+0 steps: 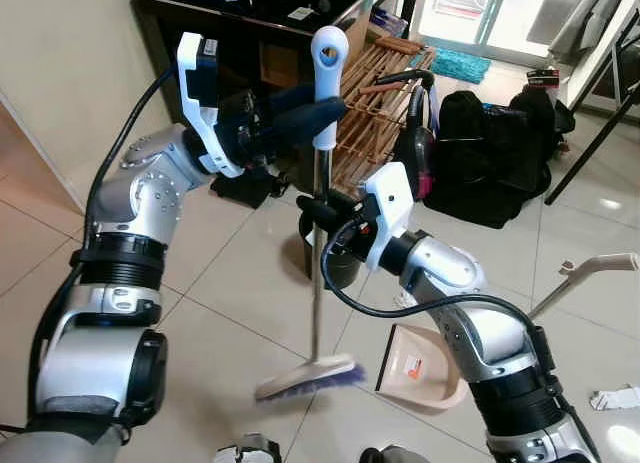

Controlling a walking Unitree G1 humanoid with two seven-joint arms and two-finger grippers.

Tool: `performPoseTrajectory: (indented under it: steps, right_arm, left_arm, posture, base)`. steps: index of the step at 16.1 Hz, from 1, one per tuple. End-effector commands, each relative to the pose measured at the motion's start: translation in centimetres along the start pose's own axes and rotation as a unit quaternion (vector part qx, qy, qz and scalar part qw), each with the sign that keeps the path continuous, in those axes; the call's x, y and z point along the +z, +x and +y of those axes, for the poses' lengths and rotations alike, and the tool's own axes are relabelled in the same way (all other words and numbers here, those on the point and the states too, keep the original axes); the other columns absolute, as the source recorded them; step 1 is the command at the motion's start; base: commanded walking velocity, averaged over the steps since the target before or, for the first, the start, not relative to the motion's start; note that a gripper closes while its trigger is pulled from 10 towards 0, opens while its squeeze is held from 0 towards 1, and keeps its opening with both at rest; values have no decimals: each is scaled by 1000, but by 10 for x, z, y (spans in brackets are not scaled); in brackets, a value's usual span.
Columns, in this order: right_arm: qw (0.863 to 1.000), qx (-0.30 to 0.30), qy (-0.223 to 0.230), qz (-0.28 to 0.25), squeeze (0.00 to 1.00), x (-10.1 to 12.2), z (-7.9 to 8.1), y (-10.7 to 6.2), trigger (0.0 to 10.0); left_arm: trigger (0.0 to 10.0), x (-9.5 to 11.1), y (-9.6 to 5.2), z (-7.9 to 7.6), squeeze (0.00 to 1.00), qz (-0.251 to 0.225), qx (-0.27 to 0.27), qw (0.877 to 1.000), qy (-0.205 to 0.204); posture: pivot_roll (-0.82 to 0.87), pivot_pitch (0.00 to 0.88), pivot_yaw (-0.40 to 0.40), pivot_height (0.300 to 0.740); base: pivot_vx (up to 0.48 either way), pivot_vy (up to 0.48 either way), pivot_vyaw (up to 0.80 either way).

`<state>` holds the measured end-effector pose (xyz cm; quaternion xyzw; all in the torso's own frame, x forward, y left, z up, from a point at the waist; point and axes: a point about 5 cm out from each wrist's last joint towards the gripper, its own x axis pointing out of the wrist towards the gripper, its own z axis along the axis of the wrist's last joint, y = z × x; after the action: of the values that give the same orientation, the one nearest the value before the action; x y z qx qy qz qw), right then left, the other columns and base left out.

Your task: Sweep floor

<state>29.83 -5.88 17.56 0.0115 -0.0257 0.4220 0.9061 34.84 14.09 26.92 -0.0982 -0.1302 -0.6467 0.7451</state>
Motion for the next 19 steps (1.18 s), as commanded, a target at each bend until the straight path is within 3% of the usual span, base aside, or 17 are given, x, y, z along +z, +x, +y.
performPoseTrajectory:
  steps: [1, 7, 19]
  right_arm:
    - [1000, 4, -17, -15, 0, 8, -1, 2, 0]
    - [998, 23, -58, 11, 0, -1, 2, 0, 0]
    - [997, 28, -67, 10, 0, -3, 4, 0, 0]
  left_arm:
    - [10000, 8, 5, -1, 0, 19, -16, 1000, 11]
    - [10000, 16, 2, 3, 0, 41, -21, 999, -5]
    - [10000, 14, 0, 1, 0, 76, -49, 996, -22]
  posture:
    - [-18, 49, 23, 740]
    - [-11, 47, 20, 740]
    - [-13, 31, 22, 740]
  base:
    - [0, 0, 0]
    - [0, 0, 0]
    - [0, 0, 0]
